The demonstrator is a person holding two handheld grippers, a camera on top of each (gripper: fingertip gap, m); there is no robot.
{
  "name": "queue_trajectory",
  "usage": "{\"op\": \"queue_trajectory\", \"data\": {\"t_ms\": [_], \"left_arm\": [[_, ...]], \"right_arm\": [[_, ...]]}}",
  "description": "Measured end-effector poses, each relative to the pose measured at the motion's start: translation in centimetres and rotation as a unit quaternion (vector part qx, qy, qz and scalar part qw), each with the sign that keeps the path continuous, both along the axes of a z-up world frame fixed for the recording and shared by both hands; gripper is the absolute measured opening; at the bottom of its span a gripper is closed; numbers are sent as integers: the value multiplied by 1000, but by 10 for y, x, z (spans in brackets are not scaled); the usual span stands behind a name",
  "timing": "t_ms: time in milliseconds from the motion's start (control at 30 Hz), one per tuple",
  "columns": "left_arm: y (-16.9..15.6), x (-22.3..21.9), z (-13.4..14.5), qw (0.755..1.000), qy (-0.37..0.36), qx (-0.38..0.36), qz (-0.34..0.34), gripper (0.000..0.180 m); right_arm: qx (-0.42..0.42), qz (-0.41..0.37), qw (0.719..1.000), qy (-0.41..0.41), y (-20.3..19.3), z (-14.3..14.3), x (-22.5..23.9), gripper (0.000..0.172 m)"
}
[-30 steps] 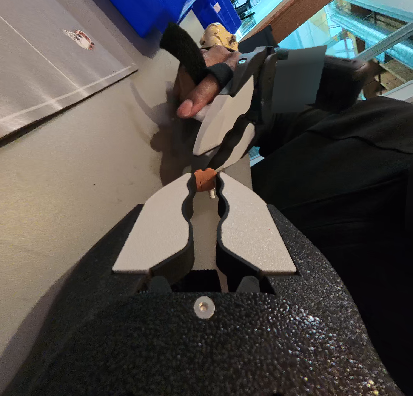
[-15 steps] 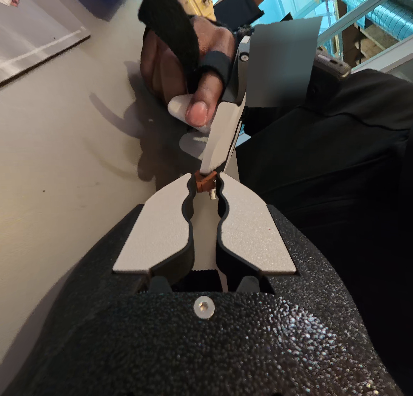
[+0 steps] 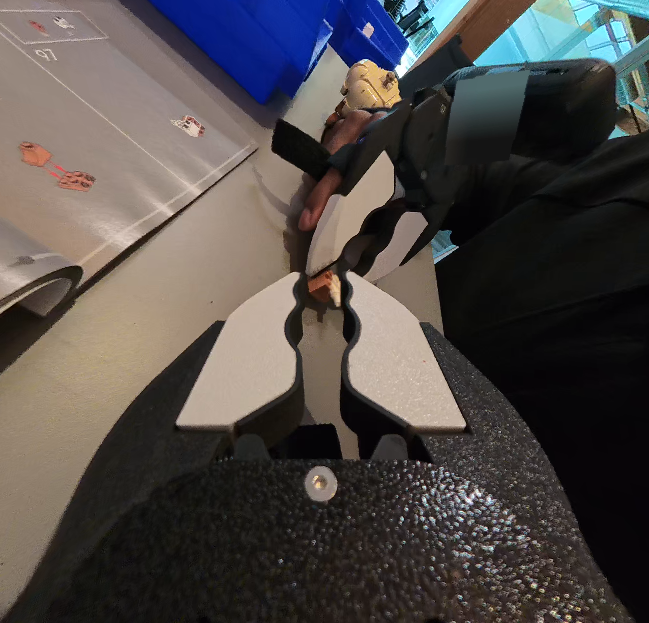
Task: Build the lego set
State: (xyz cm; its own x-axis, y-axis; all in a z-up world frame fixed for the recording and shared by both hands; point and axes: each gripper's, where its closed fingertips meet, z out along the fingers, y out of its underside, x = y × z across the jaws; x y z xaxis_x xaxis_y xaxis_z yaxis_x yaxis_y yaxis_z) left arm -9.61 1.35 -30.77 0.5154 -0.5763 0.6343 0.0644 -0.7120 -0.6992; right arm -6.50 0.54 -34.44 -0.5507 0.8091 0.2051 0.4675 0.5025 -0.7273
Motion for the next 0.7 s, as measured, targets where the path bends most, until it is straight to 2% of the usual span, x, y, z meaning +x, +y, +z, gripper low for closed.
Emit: {"op": "queue_trajectory", "data": {"t_ms": [167,500,600,700], "left_arm": [[-3,4,-4,1000,19,-2,-12,17],[-1,5,-1,999,27,24,-13,16],[5,2,3,996,54,74,-3,16],[18,-4,8,980,125,153,25,19]], "right_arm": [[-21,-29,999,-34,5,-5,0,25],[-54,-55,997,-24,11,1,-3,32],[-68,-70,995,-12,14,6,-1,38],[-83,-87,993,12,17,13,6,41]]}}
